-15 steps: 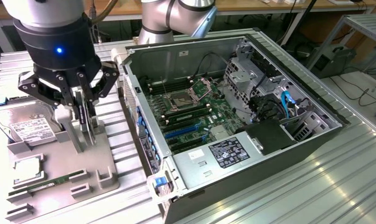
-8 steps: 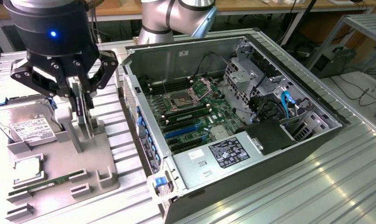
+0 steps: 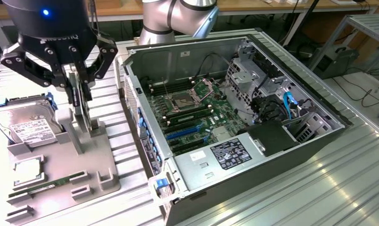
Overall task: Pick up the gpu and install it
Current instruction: 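Pick up the gpu and move the gpu toward the slot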
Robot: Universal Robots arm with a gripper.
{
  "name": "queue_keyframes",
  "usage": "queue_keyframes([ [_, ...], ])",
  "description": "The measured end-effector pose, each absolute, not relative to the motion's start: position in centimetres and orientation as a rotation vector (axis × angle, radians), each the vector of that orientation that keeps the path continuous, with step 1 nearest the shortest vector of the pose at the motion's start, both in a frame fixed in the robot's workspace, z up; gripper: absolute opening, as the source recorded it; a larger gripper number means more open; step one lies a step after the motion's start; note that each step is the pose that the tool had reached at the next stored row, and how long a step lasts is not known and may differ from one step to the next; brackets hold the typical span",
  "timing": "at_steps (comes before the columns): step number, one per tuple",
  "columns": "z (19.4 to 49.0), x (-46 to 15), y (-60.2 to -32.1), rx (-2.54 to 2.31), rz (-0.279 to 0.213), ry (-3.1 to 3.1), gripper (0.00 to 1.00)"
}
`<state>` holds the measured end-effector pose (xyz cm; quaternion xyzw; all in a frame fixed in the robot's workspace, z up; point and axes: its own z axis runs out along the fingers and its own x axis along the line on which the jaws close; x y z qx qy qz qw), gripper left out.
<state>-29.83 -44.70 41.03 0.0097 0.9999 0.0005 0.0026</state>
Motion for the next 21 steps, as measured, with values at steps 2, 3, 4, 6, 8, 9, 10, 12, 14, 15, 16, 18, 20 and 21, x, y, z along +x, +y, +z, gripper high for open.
queue_keyframes([
  [2,41.6,-29.8,-44.7,0.03,0.002,3.136,0.27],
  [3,41.8,-29.8,-44.7,0.03,0.002,3.136,0.27],
  [4,42.2,-29.8,-44.7,0.03,0.001,3.136,0.27],
  [6,42.7,-29.8,-44.7,0.03,0.002,3.136,0.27],
  [8,43.3,-29.8,-44.7,0.03,0.002,3.136,0.27],
  [9,43.5,-29.8,-44.7,0.03,0.002,3.136,0.27],
  [10,43.7,-29.8,-44.7,0.03,0.002,3.136,0.27],
  [12,44.2,-29.8,-44.7,0.03,0.003,3.136,0.27],
  [14,44.9,-29.8,-44.7,0.03,0.007,3.136,0.27],
  [15,45.1,-29.8,-44.7,0.03,0.01,3.136,0.27],
  [16,45.2,-29.8,-44.7,0.03,0.011,3.136,0.27],
  [18,45.2,-29.8,-44.7,0.03,0.011,3.136,0.27],
  [20,45.2,-29.8,-44.7,0.03,0.011,3.136,0.27],
  [21,45.2,-29.8,-44.7,0.03,0.011,3.136,0.27],
])
